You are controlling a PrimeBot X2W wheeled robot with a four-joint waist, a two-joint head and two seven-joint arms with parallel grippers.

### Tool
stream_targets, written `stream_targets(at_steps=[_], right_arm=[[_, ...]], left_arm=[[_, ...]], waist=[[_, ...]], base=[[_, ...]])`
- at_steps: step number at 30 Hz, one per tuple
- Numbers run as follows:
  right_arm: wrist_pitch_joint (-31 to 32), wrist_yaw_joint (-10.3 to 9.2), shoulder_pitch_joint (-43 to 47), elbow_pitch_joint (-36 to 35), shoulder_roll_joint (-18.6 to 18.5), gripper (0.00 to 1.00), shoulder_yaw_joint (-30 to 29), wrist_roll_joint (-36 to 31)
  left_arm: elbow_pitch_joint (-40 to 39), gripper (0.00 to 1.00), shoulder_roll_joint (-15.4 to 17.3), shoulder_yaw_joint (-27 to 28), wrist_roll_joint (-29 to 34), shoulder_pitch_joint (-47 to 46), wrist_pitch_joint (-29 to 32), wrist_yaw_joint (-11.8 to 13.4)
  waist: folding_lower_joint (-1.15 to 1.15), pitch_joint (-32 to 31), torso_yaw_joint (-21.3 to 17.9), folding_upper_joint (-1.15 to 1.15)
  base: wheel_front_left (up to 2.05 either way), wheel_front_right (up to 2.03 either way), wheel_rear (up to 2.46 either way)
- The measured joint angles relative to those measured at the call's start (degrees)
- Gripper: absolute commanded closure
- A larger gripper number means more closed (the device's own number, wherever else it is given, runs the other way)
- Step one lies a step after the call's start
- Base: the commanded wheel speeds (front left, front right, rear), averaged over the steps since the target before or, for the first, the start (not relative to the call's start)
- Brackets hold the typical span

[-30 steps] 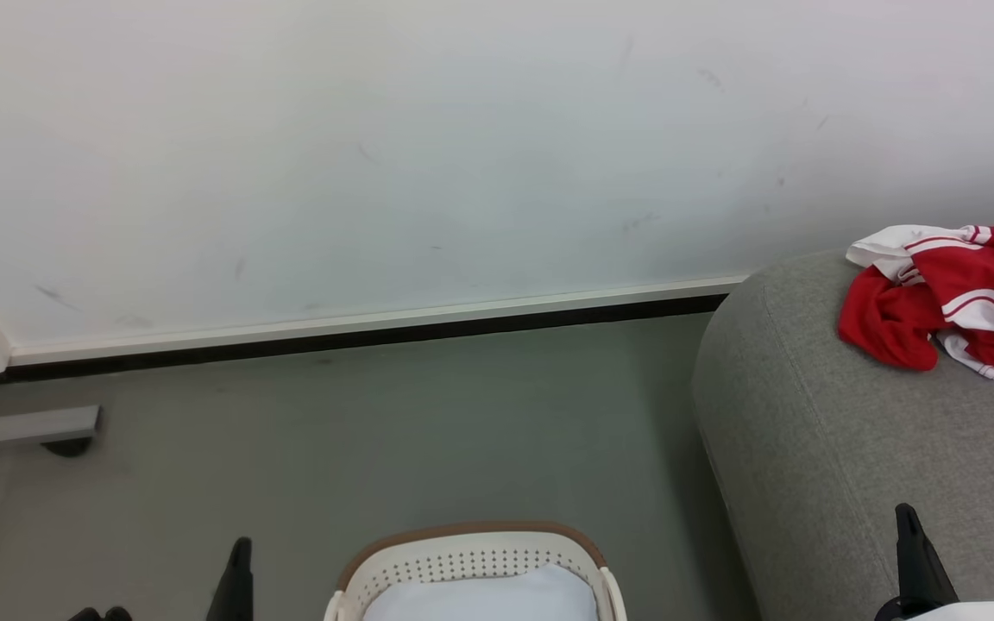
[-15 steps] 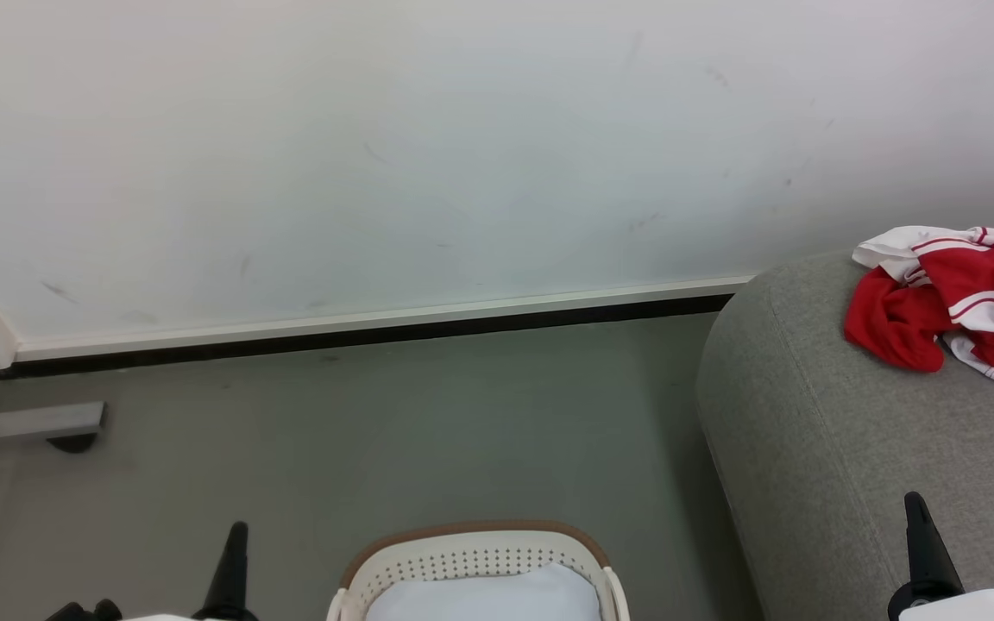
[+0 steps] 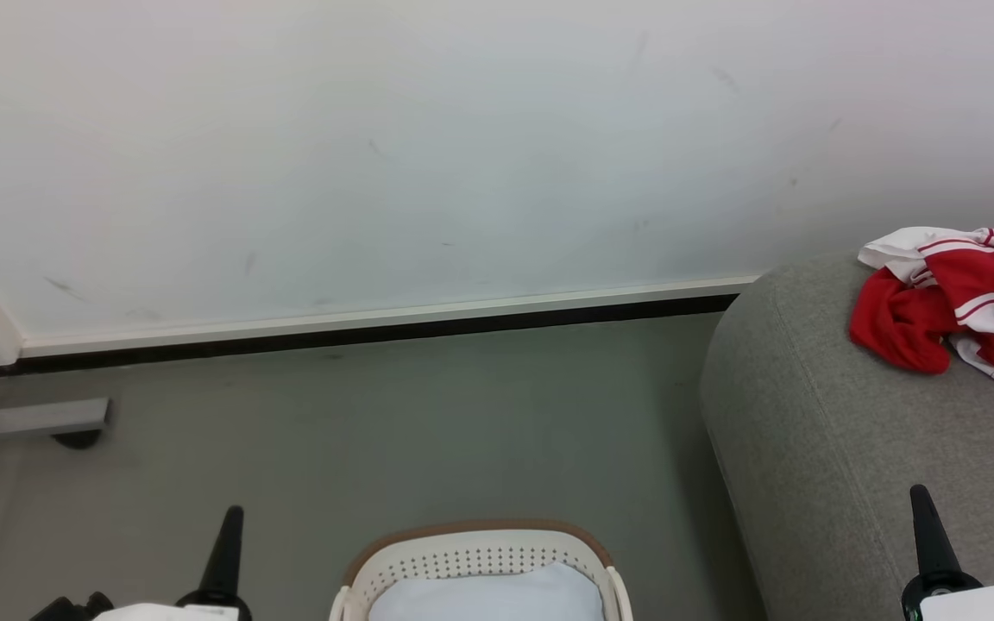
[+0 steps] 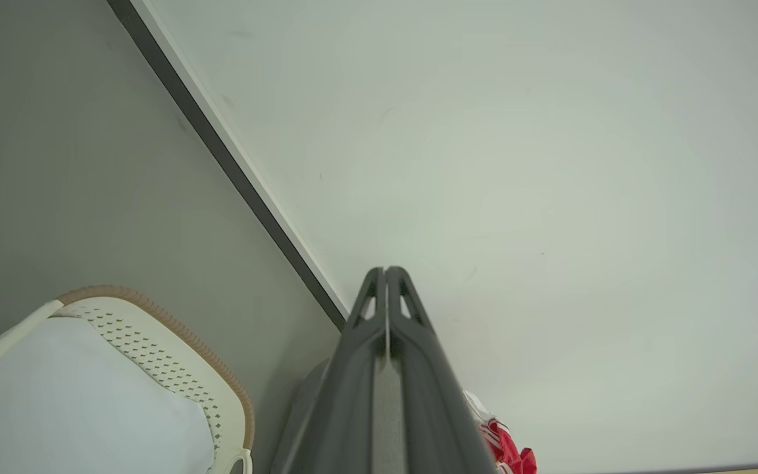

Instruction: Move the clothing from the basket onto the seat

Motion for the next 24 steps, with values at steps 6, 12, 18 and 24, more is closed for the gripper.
stream_targets(at_steps=[6, 12, 18, 24], right_arm=[[0.8, 0.00, -0.1, -0.3, 0.0, 1.00, -0.3, 3.5], [1.6, 0.00, -0.4, -0.6, 0.0, 1.00, -0.6, 6.8], [2.4, -0.01, -0.6, -1.0, 0.0, 1.00, -0.9, 9.9], [3.0, -0.01, -0.8, -1.4, -0.1, 1.00, -1.1, 12.9]], left_arm=[[-0.1, 1.00, 0.0, 0.4, -3.2, -0.5, 1.0, -0.3], [-0.1, 1.00, 0.0, 0.8, -6.2, -1.0, 1.6, -0.6], [-0.2, 1.00, 0.0, 1.3, -8.7, -1.3, 2.5, -0.7], [-0.2, 1.00, 0.0, 1.6, -11.1, -1.8, 3.1, -1.1]], waist=[[0.00, 0.0, 0.2, 0.00], [0.00, 0.1, 0.4, 0.00], [0.00, 0.1, 0.5, 0.00], [0.00, 0.2, 0.7, 0.00]], base=[[0.00, 0.00, 0.00], [0.00, 0.00, 0.00], [0.00, 0.00, 0.00], [0.00, 0.00, 0.00]])
